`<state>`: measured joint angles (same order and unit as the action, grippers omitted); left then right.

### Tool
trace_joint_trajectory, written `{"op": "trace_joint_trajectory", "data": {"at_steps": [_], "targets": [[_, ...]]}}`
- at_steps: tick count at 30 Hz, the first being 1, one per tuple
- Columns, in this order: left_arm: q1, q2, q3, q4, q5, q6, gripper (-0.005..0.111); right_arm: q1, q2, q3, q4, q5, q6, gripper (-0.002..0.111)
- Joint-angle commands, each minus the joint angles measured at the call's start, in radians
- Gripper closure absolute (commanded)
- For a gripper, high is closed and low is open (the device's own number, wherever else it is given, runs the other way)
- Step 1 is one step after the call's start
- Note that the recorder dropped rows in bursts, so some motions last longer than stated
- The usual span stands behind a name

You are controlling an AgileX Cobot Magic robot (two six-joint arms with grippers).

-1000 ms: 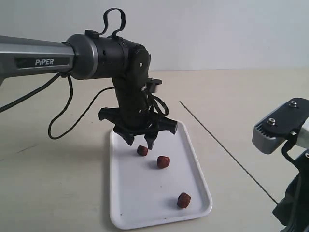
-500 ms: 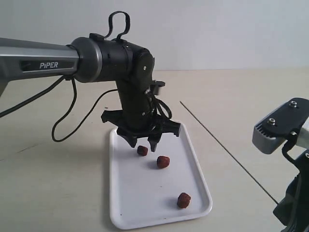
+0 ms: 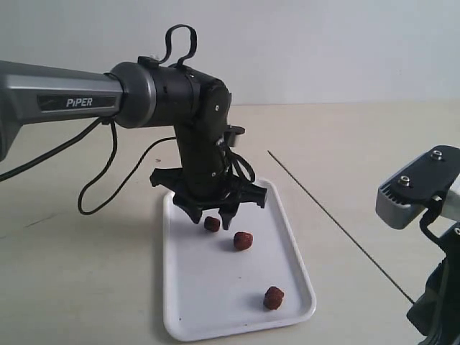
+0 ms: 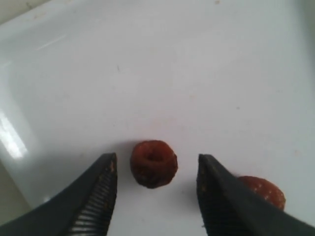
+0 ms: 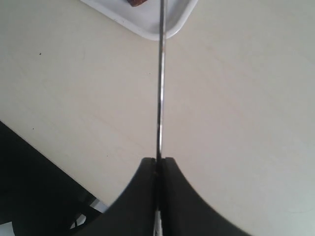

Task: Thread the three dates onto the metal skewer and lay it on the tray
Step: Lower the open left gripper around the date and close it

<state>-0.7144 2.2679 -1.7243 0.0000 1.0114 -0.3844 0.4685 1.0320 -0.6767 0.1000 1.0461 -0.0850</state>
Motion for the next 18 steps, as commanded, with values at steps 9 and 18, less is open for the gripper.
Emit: {"op": "trace_joint_trajectory", "data": {"at_steps": [9,18], "targets": [[-0.003,0.013,0.003,0.0,-0.016,-0.012,0.056,-0.003,-0.008,0.003,-0.005,0.002,0.002,0.108],[-0.003,0.013,0.003,0.016,-0.014,-0.012,0.056,-0.003,-0.008,0.003,-0.005,0.004,0.0,0.108]]}}
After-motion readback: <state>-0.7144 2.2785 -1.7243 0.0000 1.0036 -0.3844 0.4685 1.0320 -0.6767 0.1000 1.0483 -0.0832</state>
